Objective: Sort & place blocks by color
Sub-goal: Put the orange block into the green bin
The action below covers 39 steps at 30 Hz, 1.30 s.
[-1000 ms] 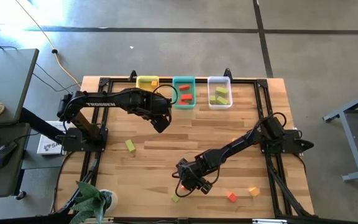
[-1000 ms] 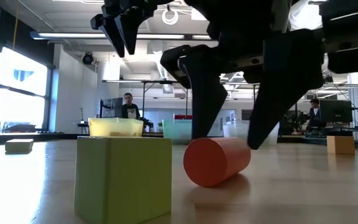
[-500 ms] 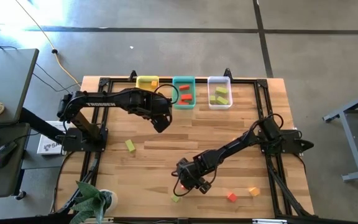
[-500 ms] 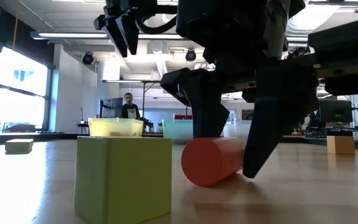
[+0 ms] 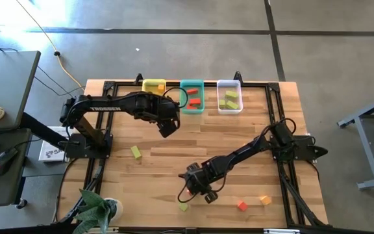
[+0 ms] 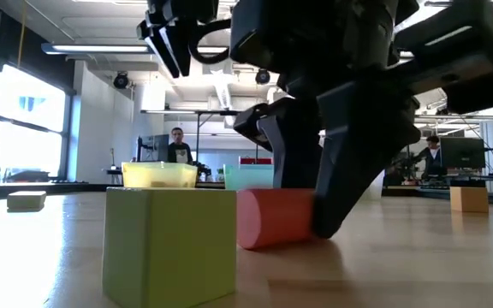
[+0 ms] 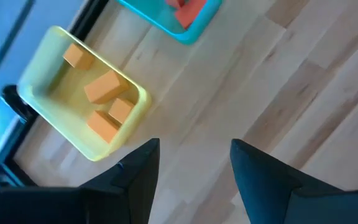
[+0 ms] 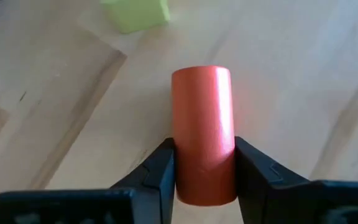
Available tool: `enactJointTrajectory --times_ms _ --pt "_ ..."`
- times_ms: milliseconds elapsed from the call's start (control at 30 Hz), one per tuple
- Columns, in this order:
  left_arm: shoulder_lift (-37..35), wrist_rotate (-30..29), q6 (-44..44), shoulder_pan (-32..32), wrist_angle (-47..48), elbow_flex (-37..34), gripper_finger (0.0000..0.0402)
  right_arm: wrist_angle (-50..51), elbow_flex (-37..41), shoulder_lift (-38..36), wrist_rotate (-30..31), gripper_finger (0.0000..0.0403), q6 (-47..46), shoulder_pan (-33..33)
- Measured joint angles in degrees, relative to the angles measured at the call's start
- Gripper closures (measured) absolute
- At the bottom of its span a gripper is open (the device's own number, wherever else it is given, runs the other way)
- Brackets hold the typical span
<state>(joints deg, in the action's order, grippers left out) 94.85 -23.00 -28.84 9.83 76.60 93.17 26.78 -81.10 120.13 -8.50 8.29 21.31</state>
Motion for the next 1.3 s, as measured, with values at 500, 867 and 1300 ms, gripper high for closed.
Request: enactJointTrajectory --times_ms 500,867,1300 --pt "0.0 -0.4 12.2 8.6 -0.1 0.0 0.0216 3.7 0.1 -3.6 19.5 0.0303 -15.6 -5.8" --pt "0.0 -0.4 15.4 16.6 -0.6 0.0 0.0216 9.4 0.1 -8.9 32.2 0.0303 -12.3 -16.2" --pt "0.0 -0.2 18.1 22.6 -1.5 0.0 0.0216 4.7 0.1 -11.5 31.7 0.0303 7.1 -34.4"
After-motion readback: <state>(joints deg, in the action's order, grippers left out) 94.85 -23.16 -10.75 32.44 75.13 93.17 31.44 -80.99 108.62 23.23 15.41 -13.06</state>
